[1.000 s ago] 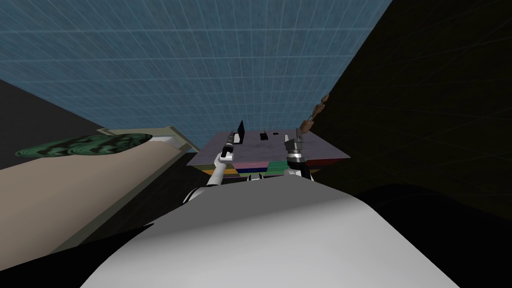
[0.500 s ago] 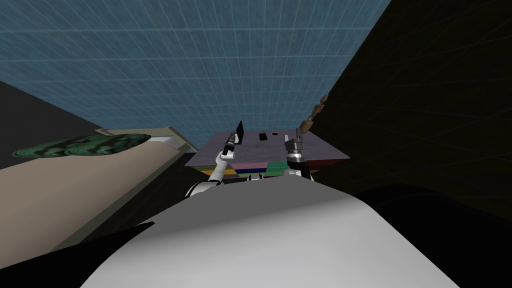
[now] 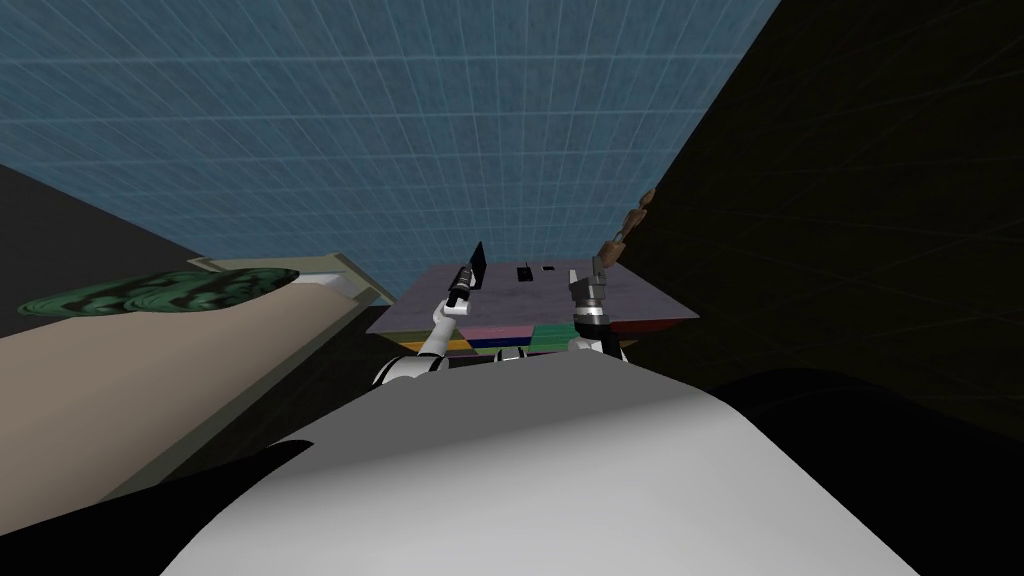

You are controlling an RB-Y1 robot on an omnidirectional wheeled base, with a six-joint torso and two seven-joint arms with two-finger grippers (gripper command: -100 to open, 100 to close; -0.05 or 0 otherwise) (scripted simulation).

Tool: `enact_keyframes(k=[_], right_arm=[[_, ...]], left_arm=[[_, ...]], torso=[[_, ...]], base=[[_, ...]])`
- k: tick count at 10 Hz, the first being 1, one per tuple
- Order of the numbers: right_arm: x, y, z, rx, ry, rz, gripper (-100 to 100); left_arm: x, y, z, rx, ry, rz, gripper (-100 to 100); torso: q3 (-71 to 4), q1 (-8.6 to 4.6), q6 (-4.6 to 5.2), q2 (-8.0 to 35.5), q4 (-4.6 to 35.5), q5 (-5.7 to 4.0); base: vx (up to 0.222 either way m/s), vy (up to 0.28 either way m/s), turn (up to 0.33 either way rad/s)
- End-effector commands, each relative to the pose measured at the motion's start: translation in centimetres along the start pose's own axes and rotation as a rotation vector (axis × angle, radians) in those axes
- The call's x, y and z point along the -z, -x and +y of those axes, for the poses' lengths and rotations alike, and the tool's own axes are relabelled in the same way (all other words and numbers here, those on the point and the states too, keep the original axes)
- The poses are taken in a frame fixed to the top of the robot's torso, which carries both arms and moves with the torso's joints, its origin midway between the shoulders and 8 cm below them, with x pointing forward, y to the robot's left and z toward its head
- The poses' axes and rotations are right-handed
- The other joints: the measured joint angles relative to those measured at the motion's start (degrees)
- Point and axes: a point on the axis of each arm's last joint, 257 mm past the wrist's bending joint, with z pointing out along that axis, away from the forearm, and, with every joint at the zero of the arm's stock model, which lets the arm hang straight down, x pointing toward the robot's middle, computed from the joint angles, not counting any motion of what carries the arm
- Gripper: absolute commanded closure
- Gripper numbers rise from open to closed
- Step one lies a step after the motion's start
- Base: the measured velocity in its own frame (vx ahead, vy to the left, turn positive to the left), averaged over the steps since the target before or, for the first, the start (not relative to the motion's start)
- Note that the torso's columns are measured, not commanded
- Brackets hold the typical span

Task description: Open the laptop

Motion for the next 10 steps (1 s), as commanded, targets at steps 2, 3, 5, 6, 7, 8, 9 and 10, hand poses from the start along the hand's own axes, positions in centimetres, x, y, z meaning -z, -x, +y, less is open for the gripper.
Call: enact_keyframes(k=[2,3,5,6,7,8,9,10], right_arm=[[0.0,0.0,0.0,0.0,0.0,0.0,0],[0.0,0.0,0.0,0.0,0.0,0.0,0],[0.0,0.0,0.0,0.0,0.0,0.0,0],[0.0,0.0,0.0,0.0,0.0,0.0,0],[0.0,0.0,0.0,0.0,0.0,0.0,0],[0.0,0.0,0.0,0.0,0.0,0.0,0],[0.0,0.0,0.0,0.0,0.0,0.0,0],[0.0,0.0,0.0,0.0,0.0,0.0,0]], left_arm=[[-1.5,0.2,1.3,-0.042,0.047,0.016,-100],[-1.8,0.4,1.6,-0.055,0.059,0.018,-100],[-2.5,1.3,2.3,-0.087,0.085,0.019,-100],[-2.3,1.0,2.1,-0.074,0.075,0.018,-100],[-2.4,1.0,2.2,-0.077,0.077,0.019,-100],[-2.4,1.0,2.2,-0.077,0.077,0.019,100],[-2.4,0.5,2.0,0.001,0.079,0.011,100],[-2.4,0.2,2.0,0.04,0.079,0.007,100]], torso=[[-0.01,-0.03,0.0,-0.01,0.0,-0.01],[-0.01,-0.07,0.0,-0.02,0.0,-0.02],[-0.01,0.01,0.0,-0.01,0.0,0.0],[0.01,0.02,0.0,0.01,0.0,0.01],[0.03,0.07,-0.01,0.04,0.01,0.02],[0.03,0.08,0.0,0.05,0.01,0.02],[0.02,0.04,0.0,0.03,0.01,0.01],[0.01,0.22,-0.01,0.01,0.0,0.05]], base=[[0.012,-0.044,0.0],[0.019,-0.051,0.001],[0.016,-0.041,0.0],[0.007,-0.018,0.0],[0.0,0.0,0.0],[0.0,0.0,0.0],[0.002,0.073,-0.004],[0.013,0.135,-0.013]])
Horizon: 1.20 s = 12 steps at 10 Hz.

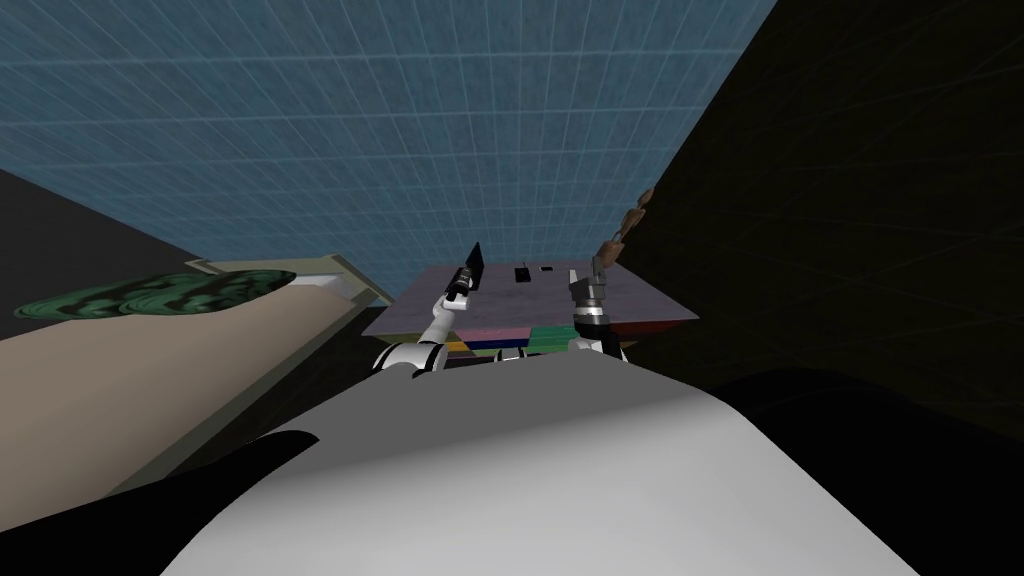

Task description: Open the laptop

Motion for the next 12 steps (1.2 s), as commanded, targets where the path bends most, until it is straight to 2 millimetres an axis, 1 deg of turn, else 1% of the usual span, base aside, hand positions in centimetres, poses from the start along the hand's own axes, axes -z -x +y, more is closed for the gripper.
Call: enact_keyframes(k=[1,4,5,6,7,9,12], right_arm=[[0.0,0.0,0.0,0.0,0.0,0.0,0],[0.0,0.0,0.0,0.0,0.0,0.0,0],[0.0,0.0,0.0,0.0,0.0,0.0,0],[0.0,0.0,0.0,0.0,0.0,0.0,0],[0.0,0.0,0.0,0.0,0.0,0.0,0],[0.0,0.0,0.0,-0.001,0.0,0.0,0],[0.0,0.0,0.0,-0.001,0.0,0.0,0]], left_arm=[[0.0,-0.7,-0.2,0.117,0.002,-0.007,100],[0.0,-2.1,-0.5,0.312,0.006,-0.018,100],[0.0,-2.3,-0.6,0.351,0.007,-0.02,100],[-0.1,-2.2,-0.6,0.318,0.007,-0.018,100],[-0.5,-1.4,-1.1,0.246,0.002,-0.013,-100],[-0.9,-0.6,-1.4,0.156,0.003,-0.006,-100],[-1.4,0.5,-1.8,0.031,0.004,0.001,-100]], torso=[[-0.03,0.09,-0.01,-0.04,-0.01,0.04],[0.02,-0.19,0.01,0.04,0.01,-0.05],[0.0,-0.25,0.01,-0.01,0.0,-0.06],[0.0,-0.34,0.01,0.01,0.0,-0.08],[0.01,-0.54,0.02,0.03,0.01,-0.14],[0.02,-0.76,0.04,0.03,0.01,-0.22],[0.02,-0.11,0.0,0.04,0.01,-0.02]], base=[[0.023,0.146,-0.008],[0.014,0.166,-0.007],[0.013,0.143,-0.009],[0.0,0.061,-0.004],[-0.022,-0.061,0.017],[-0.018,-0.149,0.016],[-0.037,-0.129,0.012]])
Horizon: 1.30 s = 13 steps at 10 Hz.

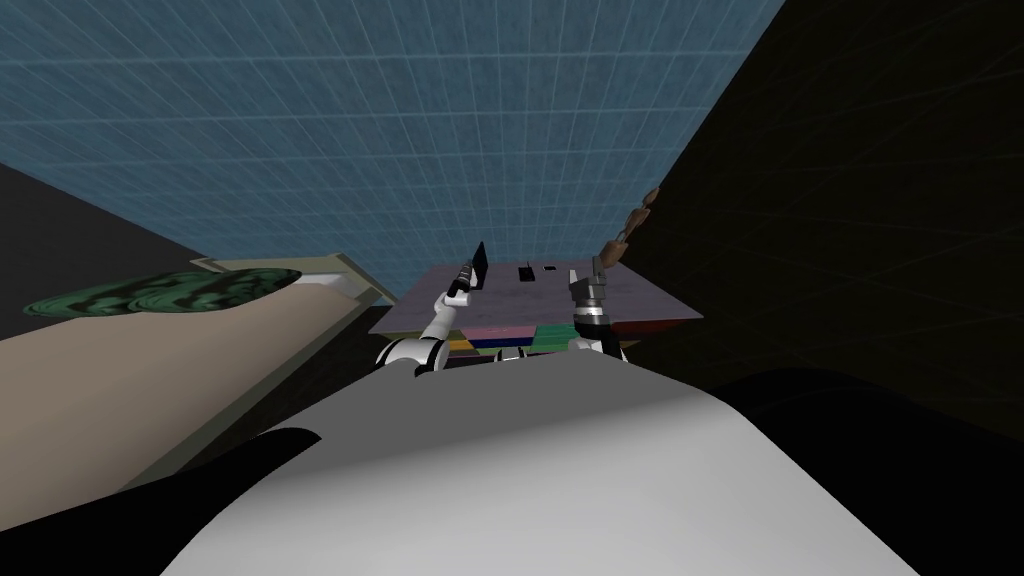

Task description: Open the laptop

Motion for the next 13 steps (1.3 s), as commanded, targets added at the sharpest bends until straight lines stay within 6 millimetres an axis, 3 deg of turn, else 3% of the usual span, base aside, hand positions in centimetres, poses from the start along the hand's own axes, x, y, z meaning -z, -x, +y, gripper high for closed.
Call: enact_keyframes(k=[1,4,5,6,13], right_arm=[[0.0,0.0,0.0,0.0,0.0,0.0,0],[0.0,0.0,0.0,0.0,0.0,0.0,0],[0.0,0.0,0.0,0.0,0.0,0.0,0],[0.0,0.0,0.0,0.0,0.0,0.0,0],[0.0,0.0,0.0,0.0,0.0,0.0,0]], left_arm=[[-0.4,0.9,-0.4,-0.111,0.004,0.005,-100],[-0.4,1.1,-0.4,-0.13,0.006,0.006,-100],[-0.4,1.1,-0.4,-0.13,0.005,0.007,100],[0.1,3.3,0.6,-0.052,0.022,-0.029,100],[2.4,11.0,4.0,0.212,0.054,-0.16,100]], torso=[[-0.05,0.03,0.0,-0.08,-0.02,0.01],[-0.04,0.05,0.0,-0.07,-0.02,0.0],[-0.04,0.11,-0.01,-0.07,-0.02,0.03],[-0.04,0.02,0.0,-0.06,-0.02,0.01],[-0.05,-0.21,0.02,-0.07,-0.02,-0.06]], base=[[-0.008,-0.114,0.012],[-0.01,-0.062,0.006],[-0.001,-0.005,-0.001],[-0.026,0.058,-0.198],[-0.03,0.095,-0.2]])
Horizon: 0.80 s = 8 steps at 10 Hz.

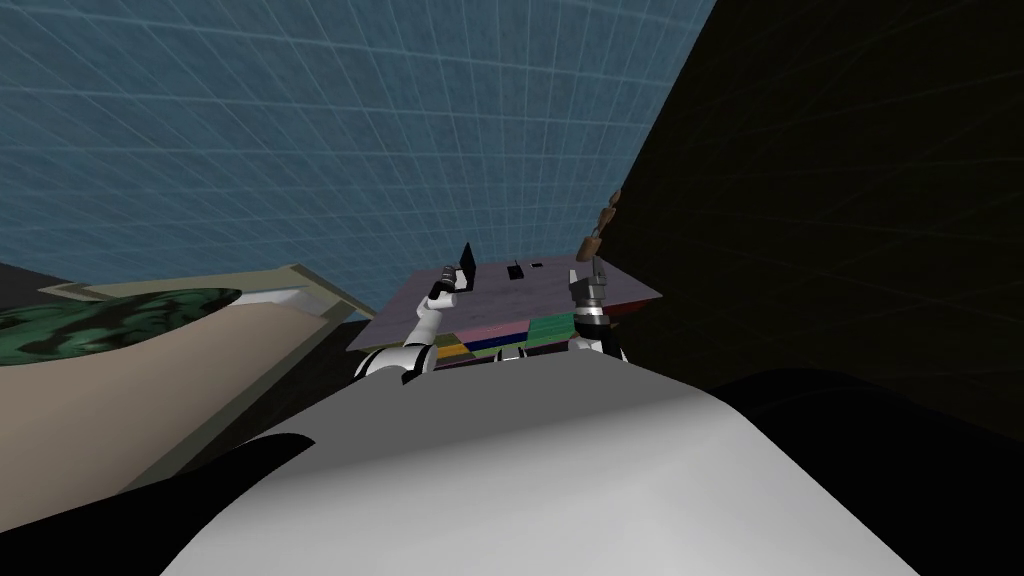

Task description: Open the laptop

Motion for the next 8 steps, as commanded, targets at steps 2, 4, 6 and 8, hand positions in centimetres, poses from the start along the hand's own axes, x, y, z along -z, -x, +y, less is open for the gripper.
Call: enact_keyframes(k=[2,4,6,8], right_arm=[[0.0,0.0,0.0,0.0,0.0,0.0,0],[0.0,0.0,0.0,0.0,0.0,0.0,0],[0.0,0.0,0.0,0.0,0.0,0.0,0],[0.0,0.0,0.0,0.0,0.0,0.0,0]], left_arm=[[0.5,2.9,0.9,0.102,0.01,-0.049,100],[0.5,3.1,0.9,0.006,0.012,-0.039,-100],[0.5,3.7,1.0,-0.074,0.014,-0.036,-100],[0.6,4.4,1.0,-0.162,0.016,-0.034,-100]], torso=[[0.01,0.02,-0.04,0.01,0.01,0.01],[-0.01,0.0,-0.02,-0.02,-0.01,0.01],[0.0,-0.28,0.01,0.0,0.0,-0.08],[0.0,0.06,-0.01,-0.01,0.0,0.02]], base=[[-0.02,0.049,-0.057],[0.004,-0.021,-0.013],[0.01,-0.127,-0.001],[0.032,-0.13,-0.002]])
